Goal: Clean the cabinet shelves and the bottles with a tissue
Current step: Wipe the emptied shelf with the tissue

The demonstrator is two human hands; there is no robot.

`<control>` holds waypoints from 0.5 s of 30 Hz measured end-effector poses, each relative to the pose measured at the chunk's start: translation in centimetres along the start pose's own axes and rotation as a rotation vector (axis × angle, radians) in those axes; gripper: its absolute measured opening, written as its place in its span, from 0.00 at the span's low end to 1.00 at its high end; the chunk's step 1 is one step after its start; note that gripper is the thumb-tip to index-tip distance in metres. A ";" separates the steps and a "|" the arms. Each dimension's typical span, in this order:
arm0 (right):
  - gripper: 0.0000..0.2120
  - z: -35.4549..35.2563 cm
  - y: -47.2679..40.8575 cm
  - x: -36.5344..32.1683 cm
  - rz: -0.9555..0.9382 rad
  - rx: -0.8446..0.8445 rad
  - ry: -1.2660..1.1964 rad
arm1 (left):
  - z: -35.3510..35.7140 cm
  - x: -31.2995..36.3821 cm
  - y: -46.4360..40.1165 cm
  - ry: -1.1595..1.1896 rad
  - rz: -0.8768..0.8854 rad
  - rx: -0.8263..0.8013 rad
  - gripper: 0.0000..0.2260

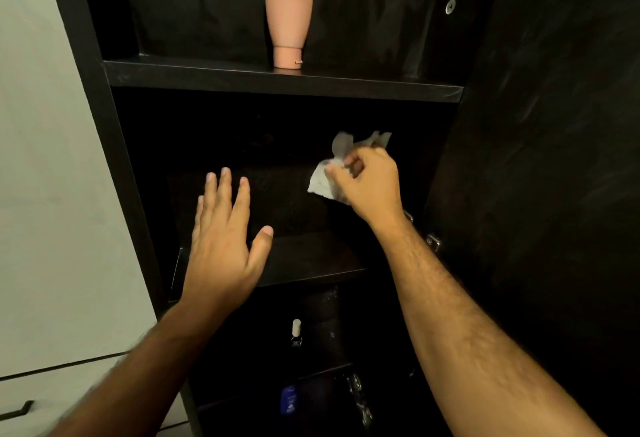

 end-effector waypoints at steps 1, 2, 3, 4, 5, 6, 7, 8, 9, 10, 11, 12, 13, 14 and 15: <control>0.11 0.5 0.7 0.7 0.043 -0.019 -0.007 | 0.1 0.1 0.0 -0.001 -0.002 -0.003 0.32; 0.11 1.0 1.5 1.5 0.095 -0.049 -0.001 | 0.2 0.1 0.0 -0.002 -0.005 -0.006 0.32; 0.10 1.4 2.3 2.2 0.144 -0.093 0.027 | 0.3 0.2 0.0 0.000 -0.007 -0.008 0.32; 0.07 1.8 2.9 3.0 0.185 -0.159 0.083 | 0.3 0.3 0.0 0.003 -0.009 -0.008 0.32; 0.04 2.3 3.3 3.5 0.217 -0.254 0.183 | 0.3 0.4 0.0 0.004 -0.009 -0.010 0.33; 0.03 2.7 3.7 3.7 0.245 -0.360 0.307 | 0.3 0.5 0.0 0.004 -0.004 -0.014 0.33; 0.06 3.0 3.8 3.7 0.272 -0.436 0.415 | 0.3 0.5 0.0 0.003 0.001 -0.019 0.33; 0.09 3.1 3.6 3.7 0.305 -0.456 0.473 | 0.3 0.5 0.0 0.006 0.003 -0.021 0.33; 0.12 3.0 3.1 3.6 0.335 -0.423 0.484 | 0.2 0.4 0.1 0.008 0.004 -0.021 0.32; 0.13 2.7 2.3 3.2 0.356 -0.346 0.443 | 0.1 0.4 0.1 0.010 0.005 -0.019 0.32; 0.13 2.0 1.5 2.9 0.360 -0.223 0.356 | -0.1 0.3 0.2 0.010 0.005 -0.016 0.32; 0.13 1.0 0.6 2.5 0.346 -0.089 0.258 | -0.2 0.3 0.2 0.012 0.004 -0.014 0.32; 0.12 -0.1 -0.2 1.8 0.330 0.021 0.170 | -0.3 0.2 0.2 0.012 0.001 -0.014 0.32; 0.11 -1.2 -1.1 1.3 0.325 0.103 0.087 | -0.3 0.0 0.3 0.008 -0.002 -0.013 0.32; 0.10 -2.2 -1.9 0.7 0.330 0.154 0.006 | -0.3 -0.1 0.3 0.001 0.000 -0.011 0.32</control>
Point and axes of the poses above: each hand's wrist, its own y-axis away from the middle knuckle, its own z-axis out of the palm, x = y × z, the point moved 3 cm from there along -y, towards the middle knuckle, and after that the axes turned 5 degrees about -z, right-handed, at the moved point
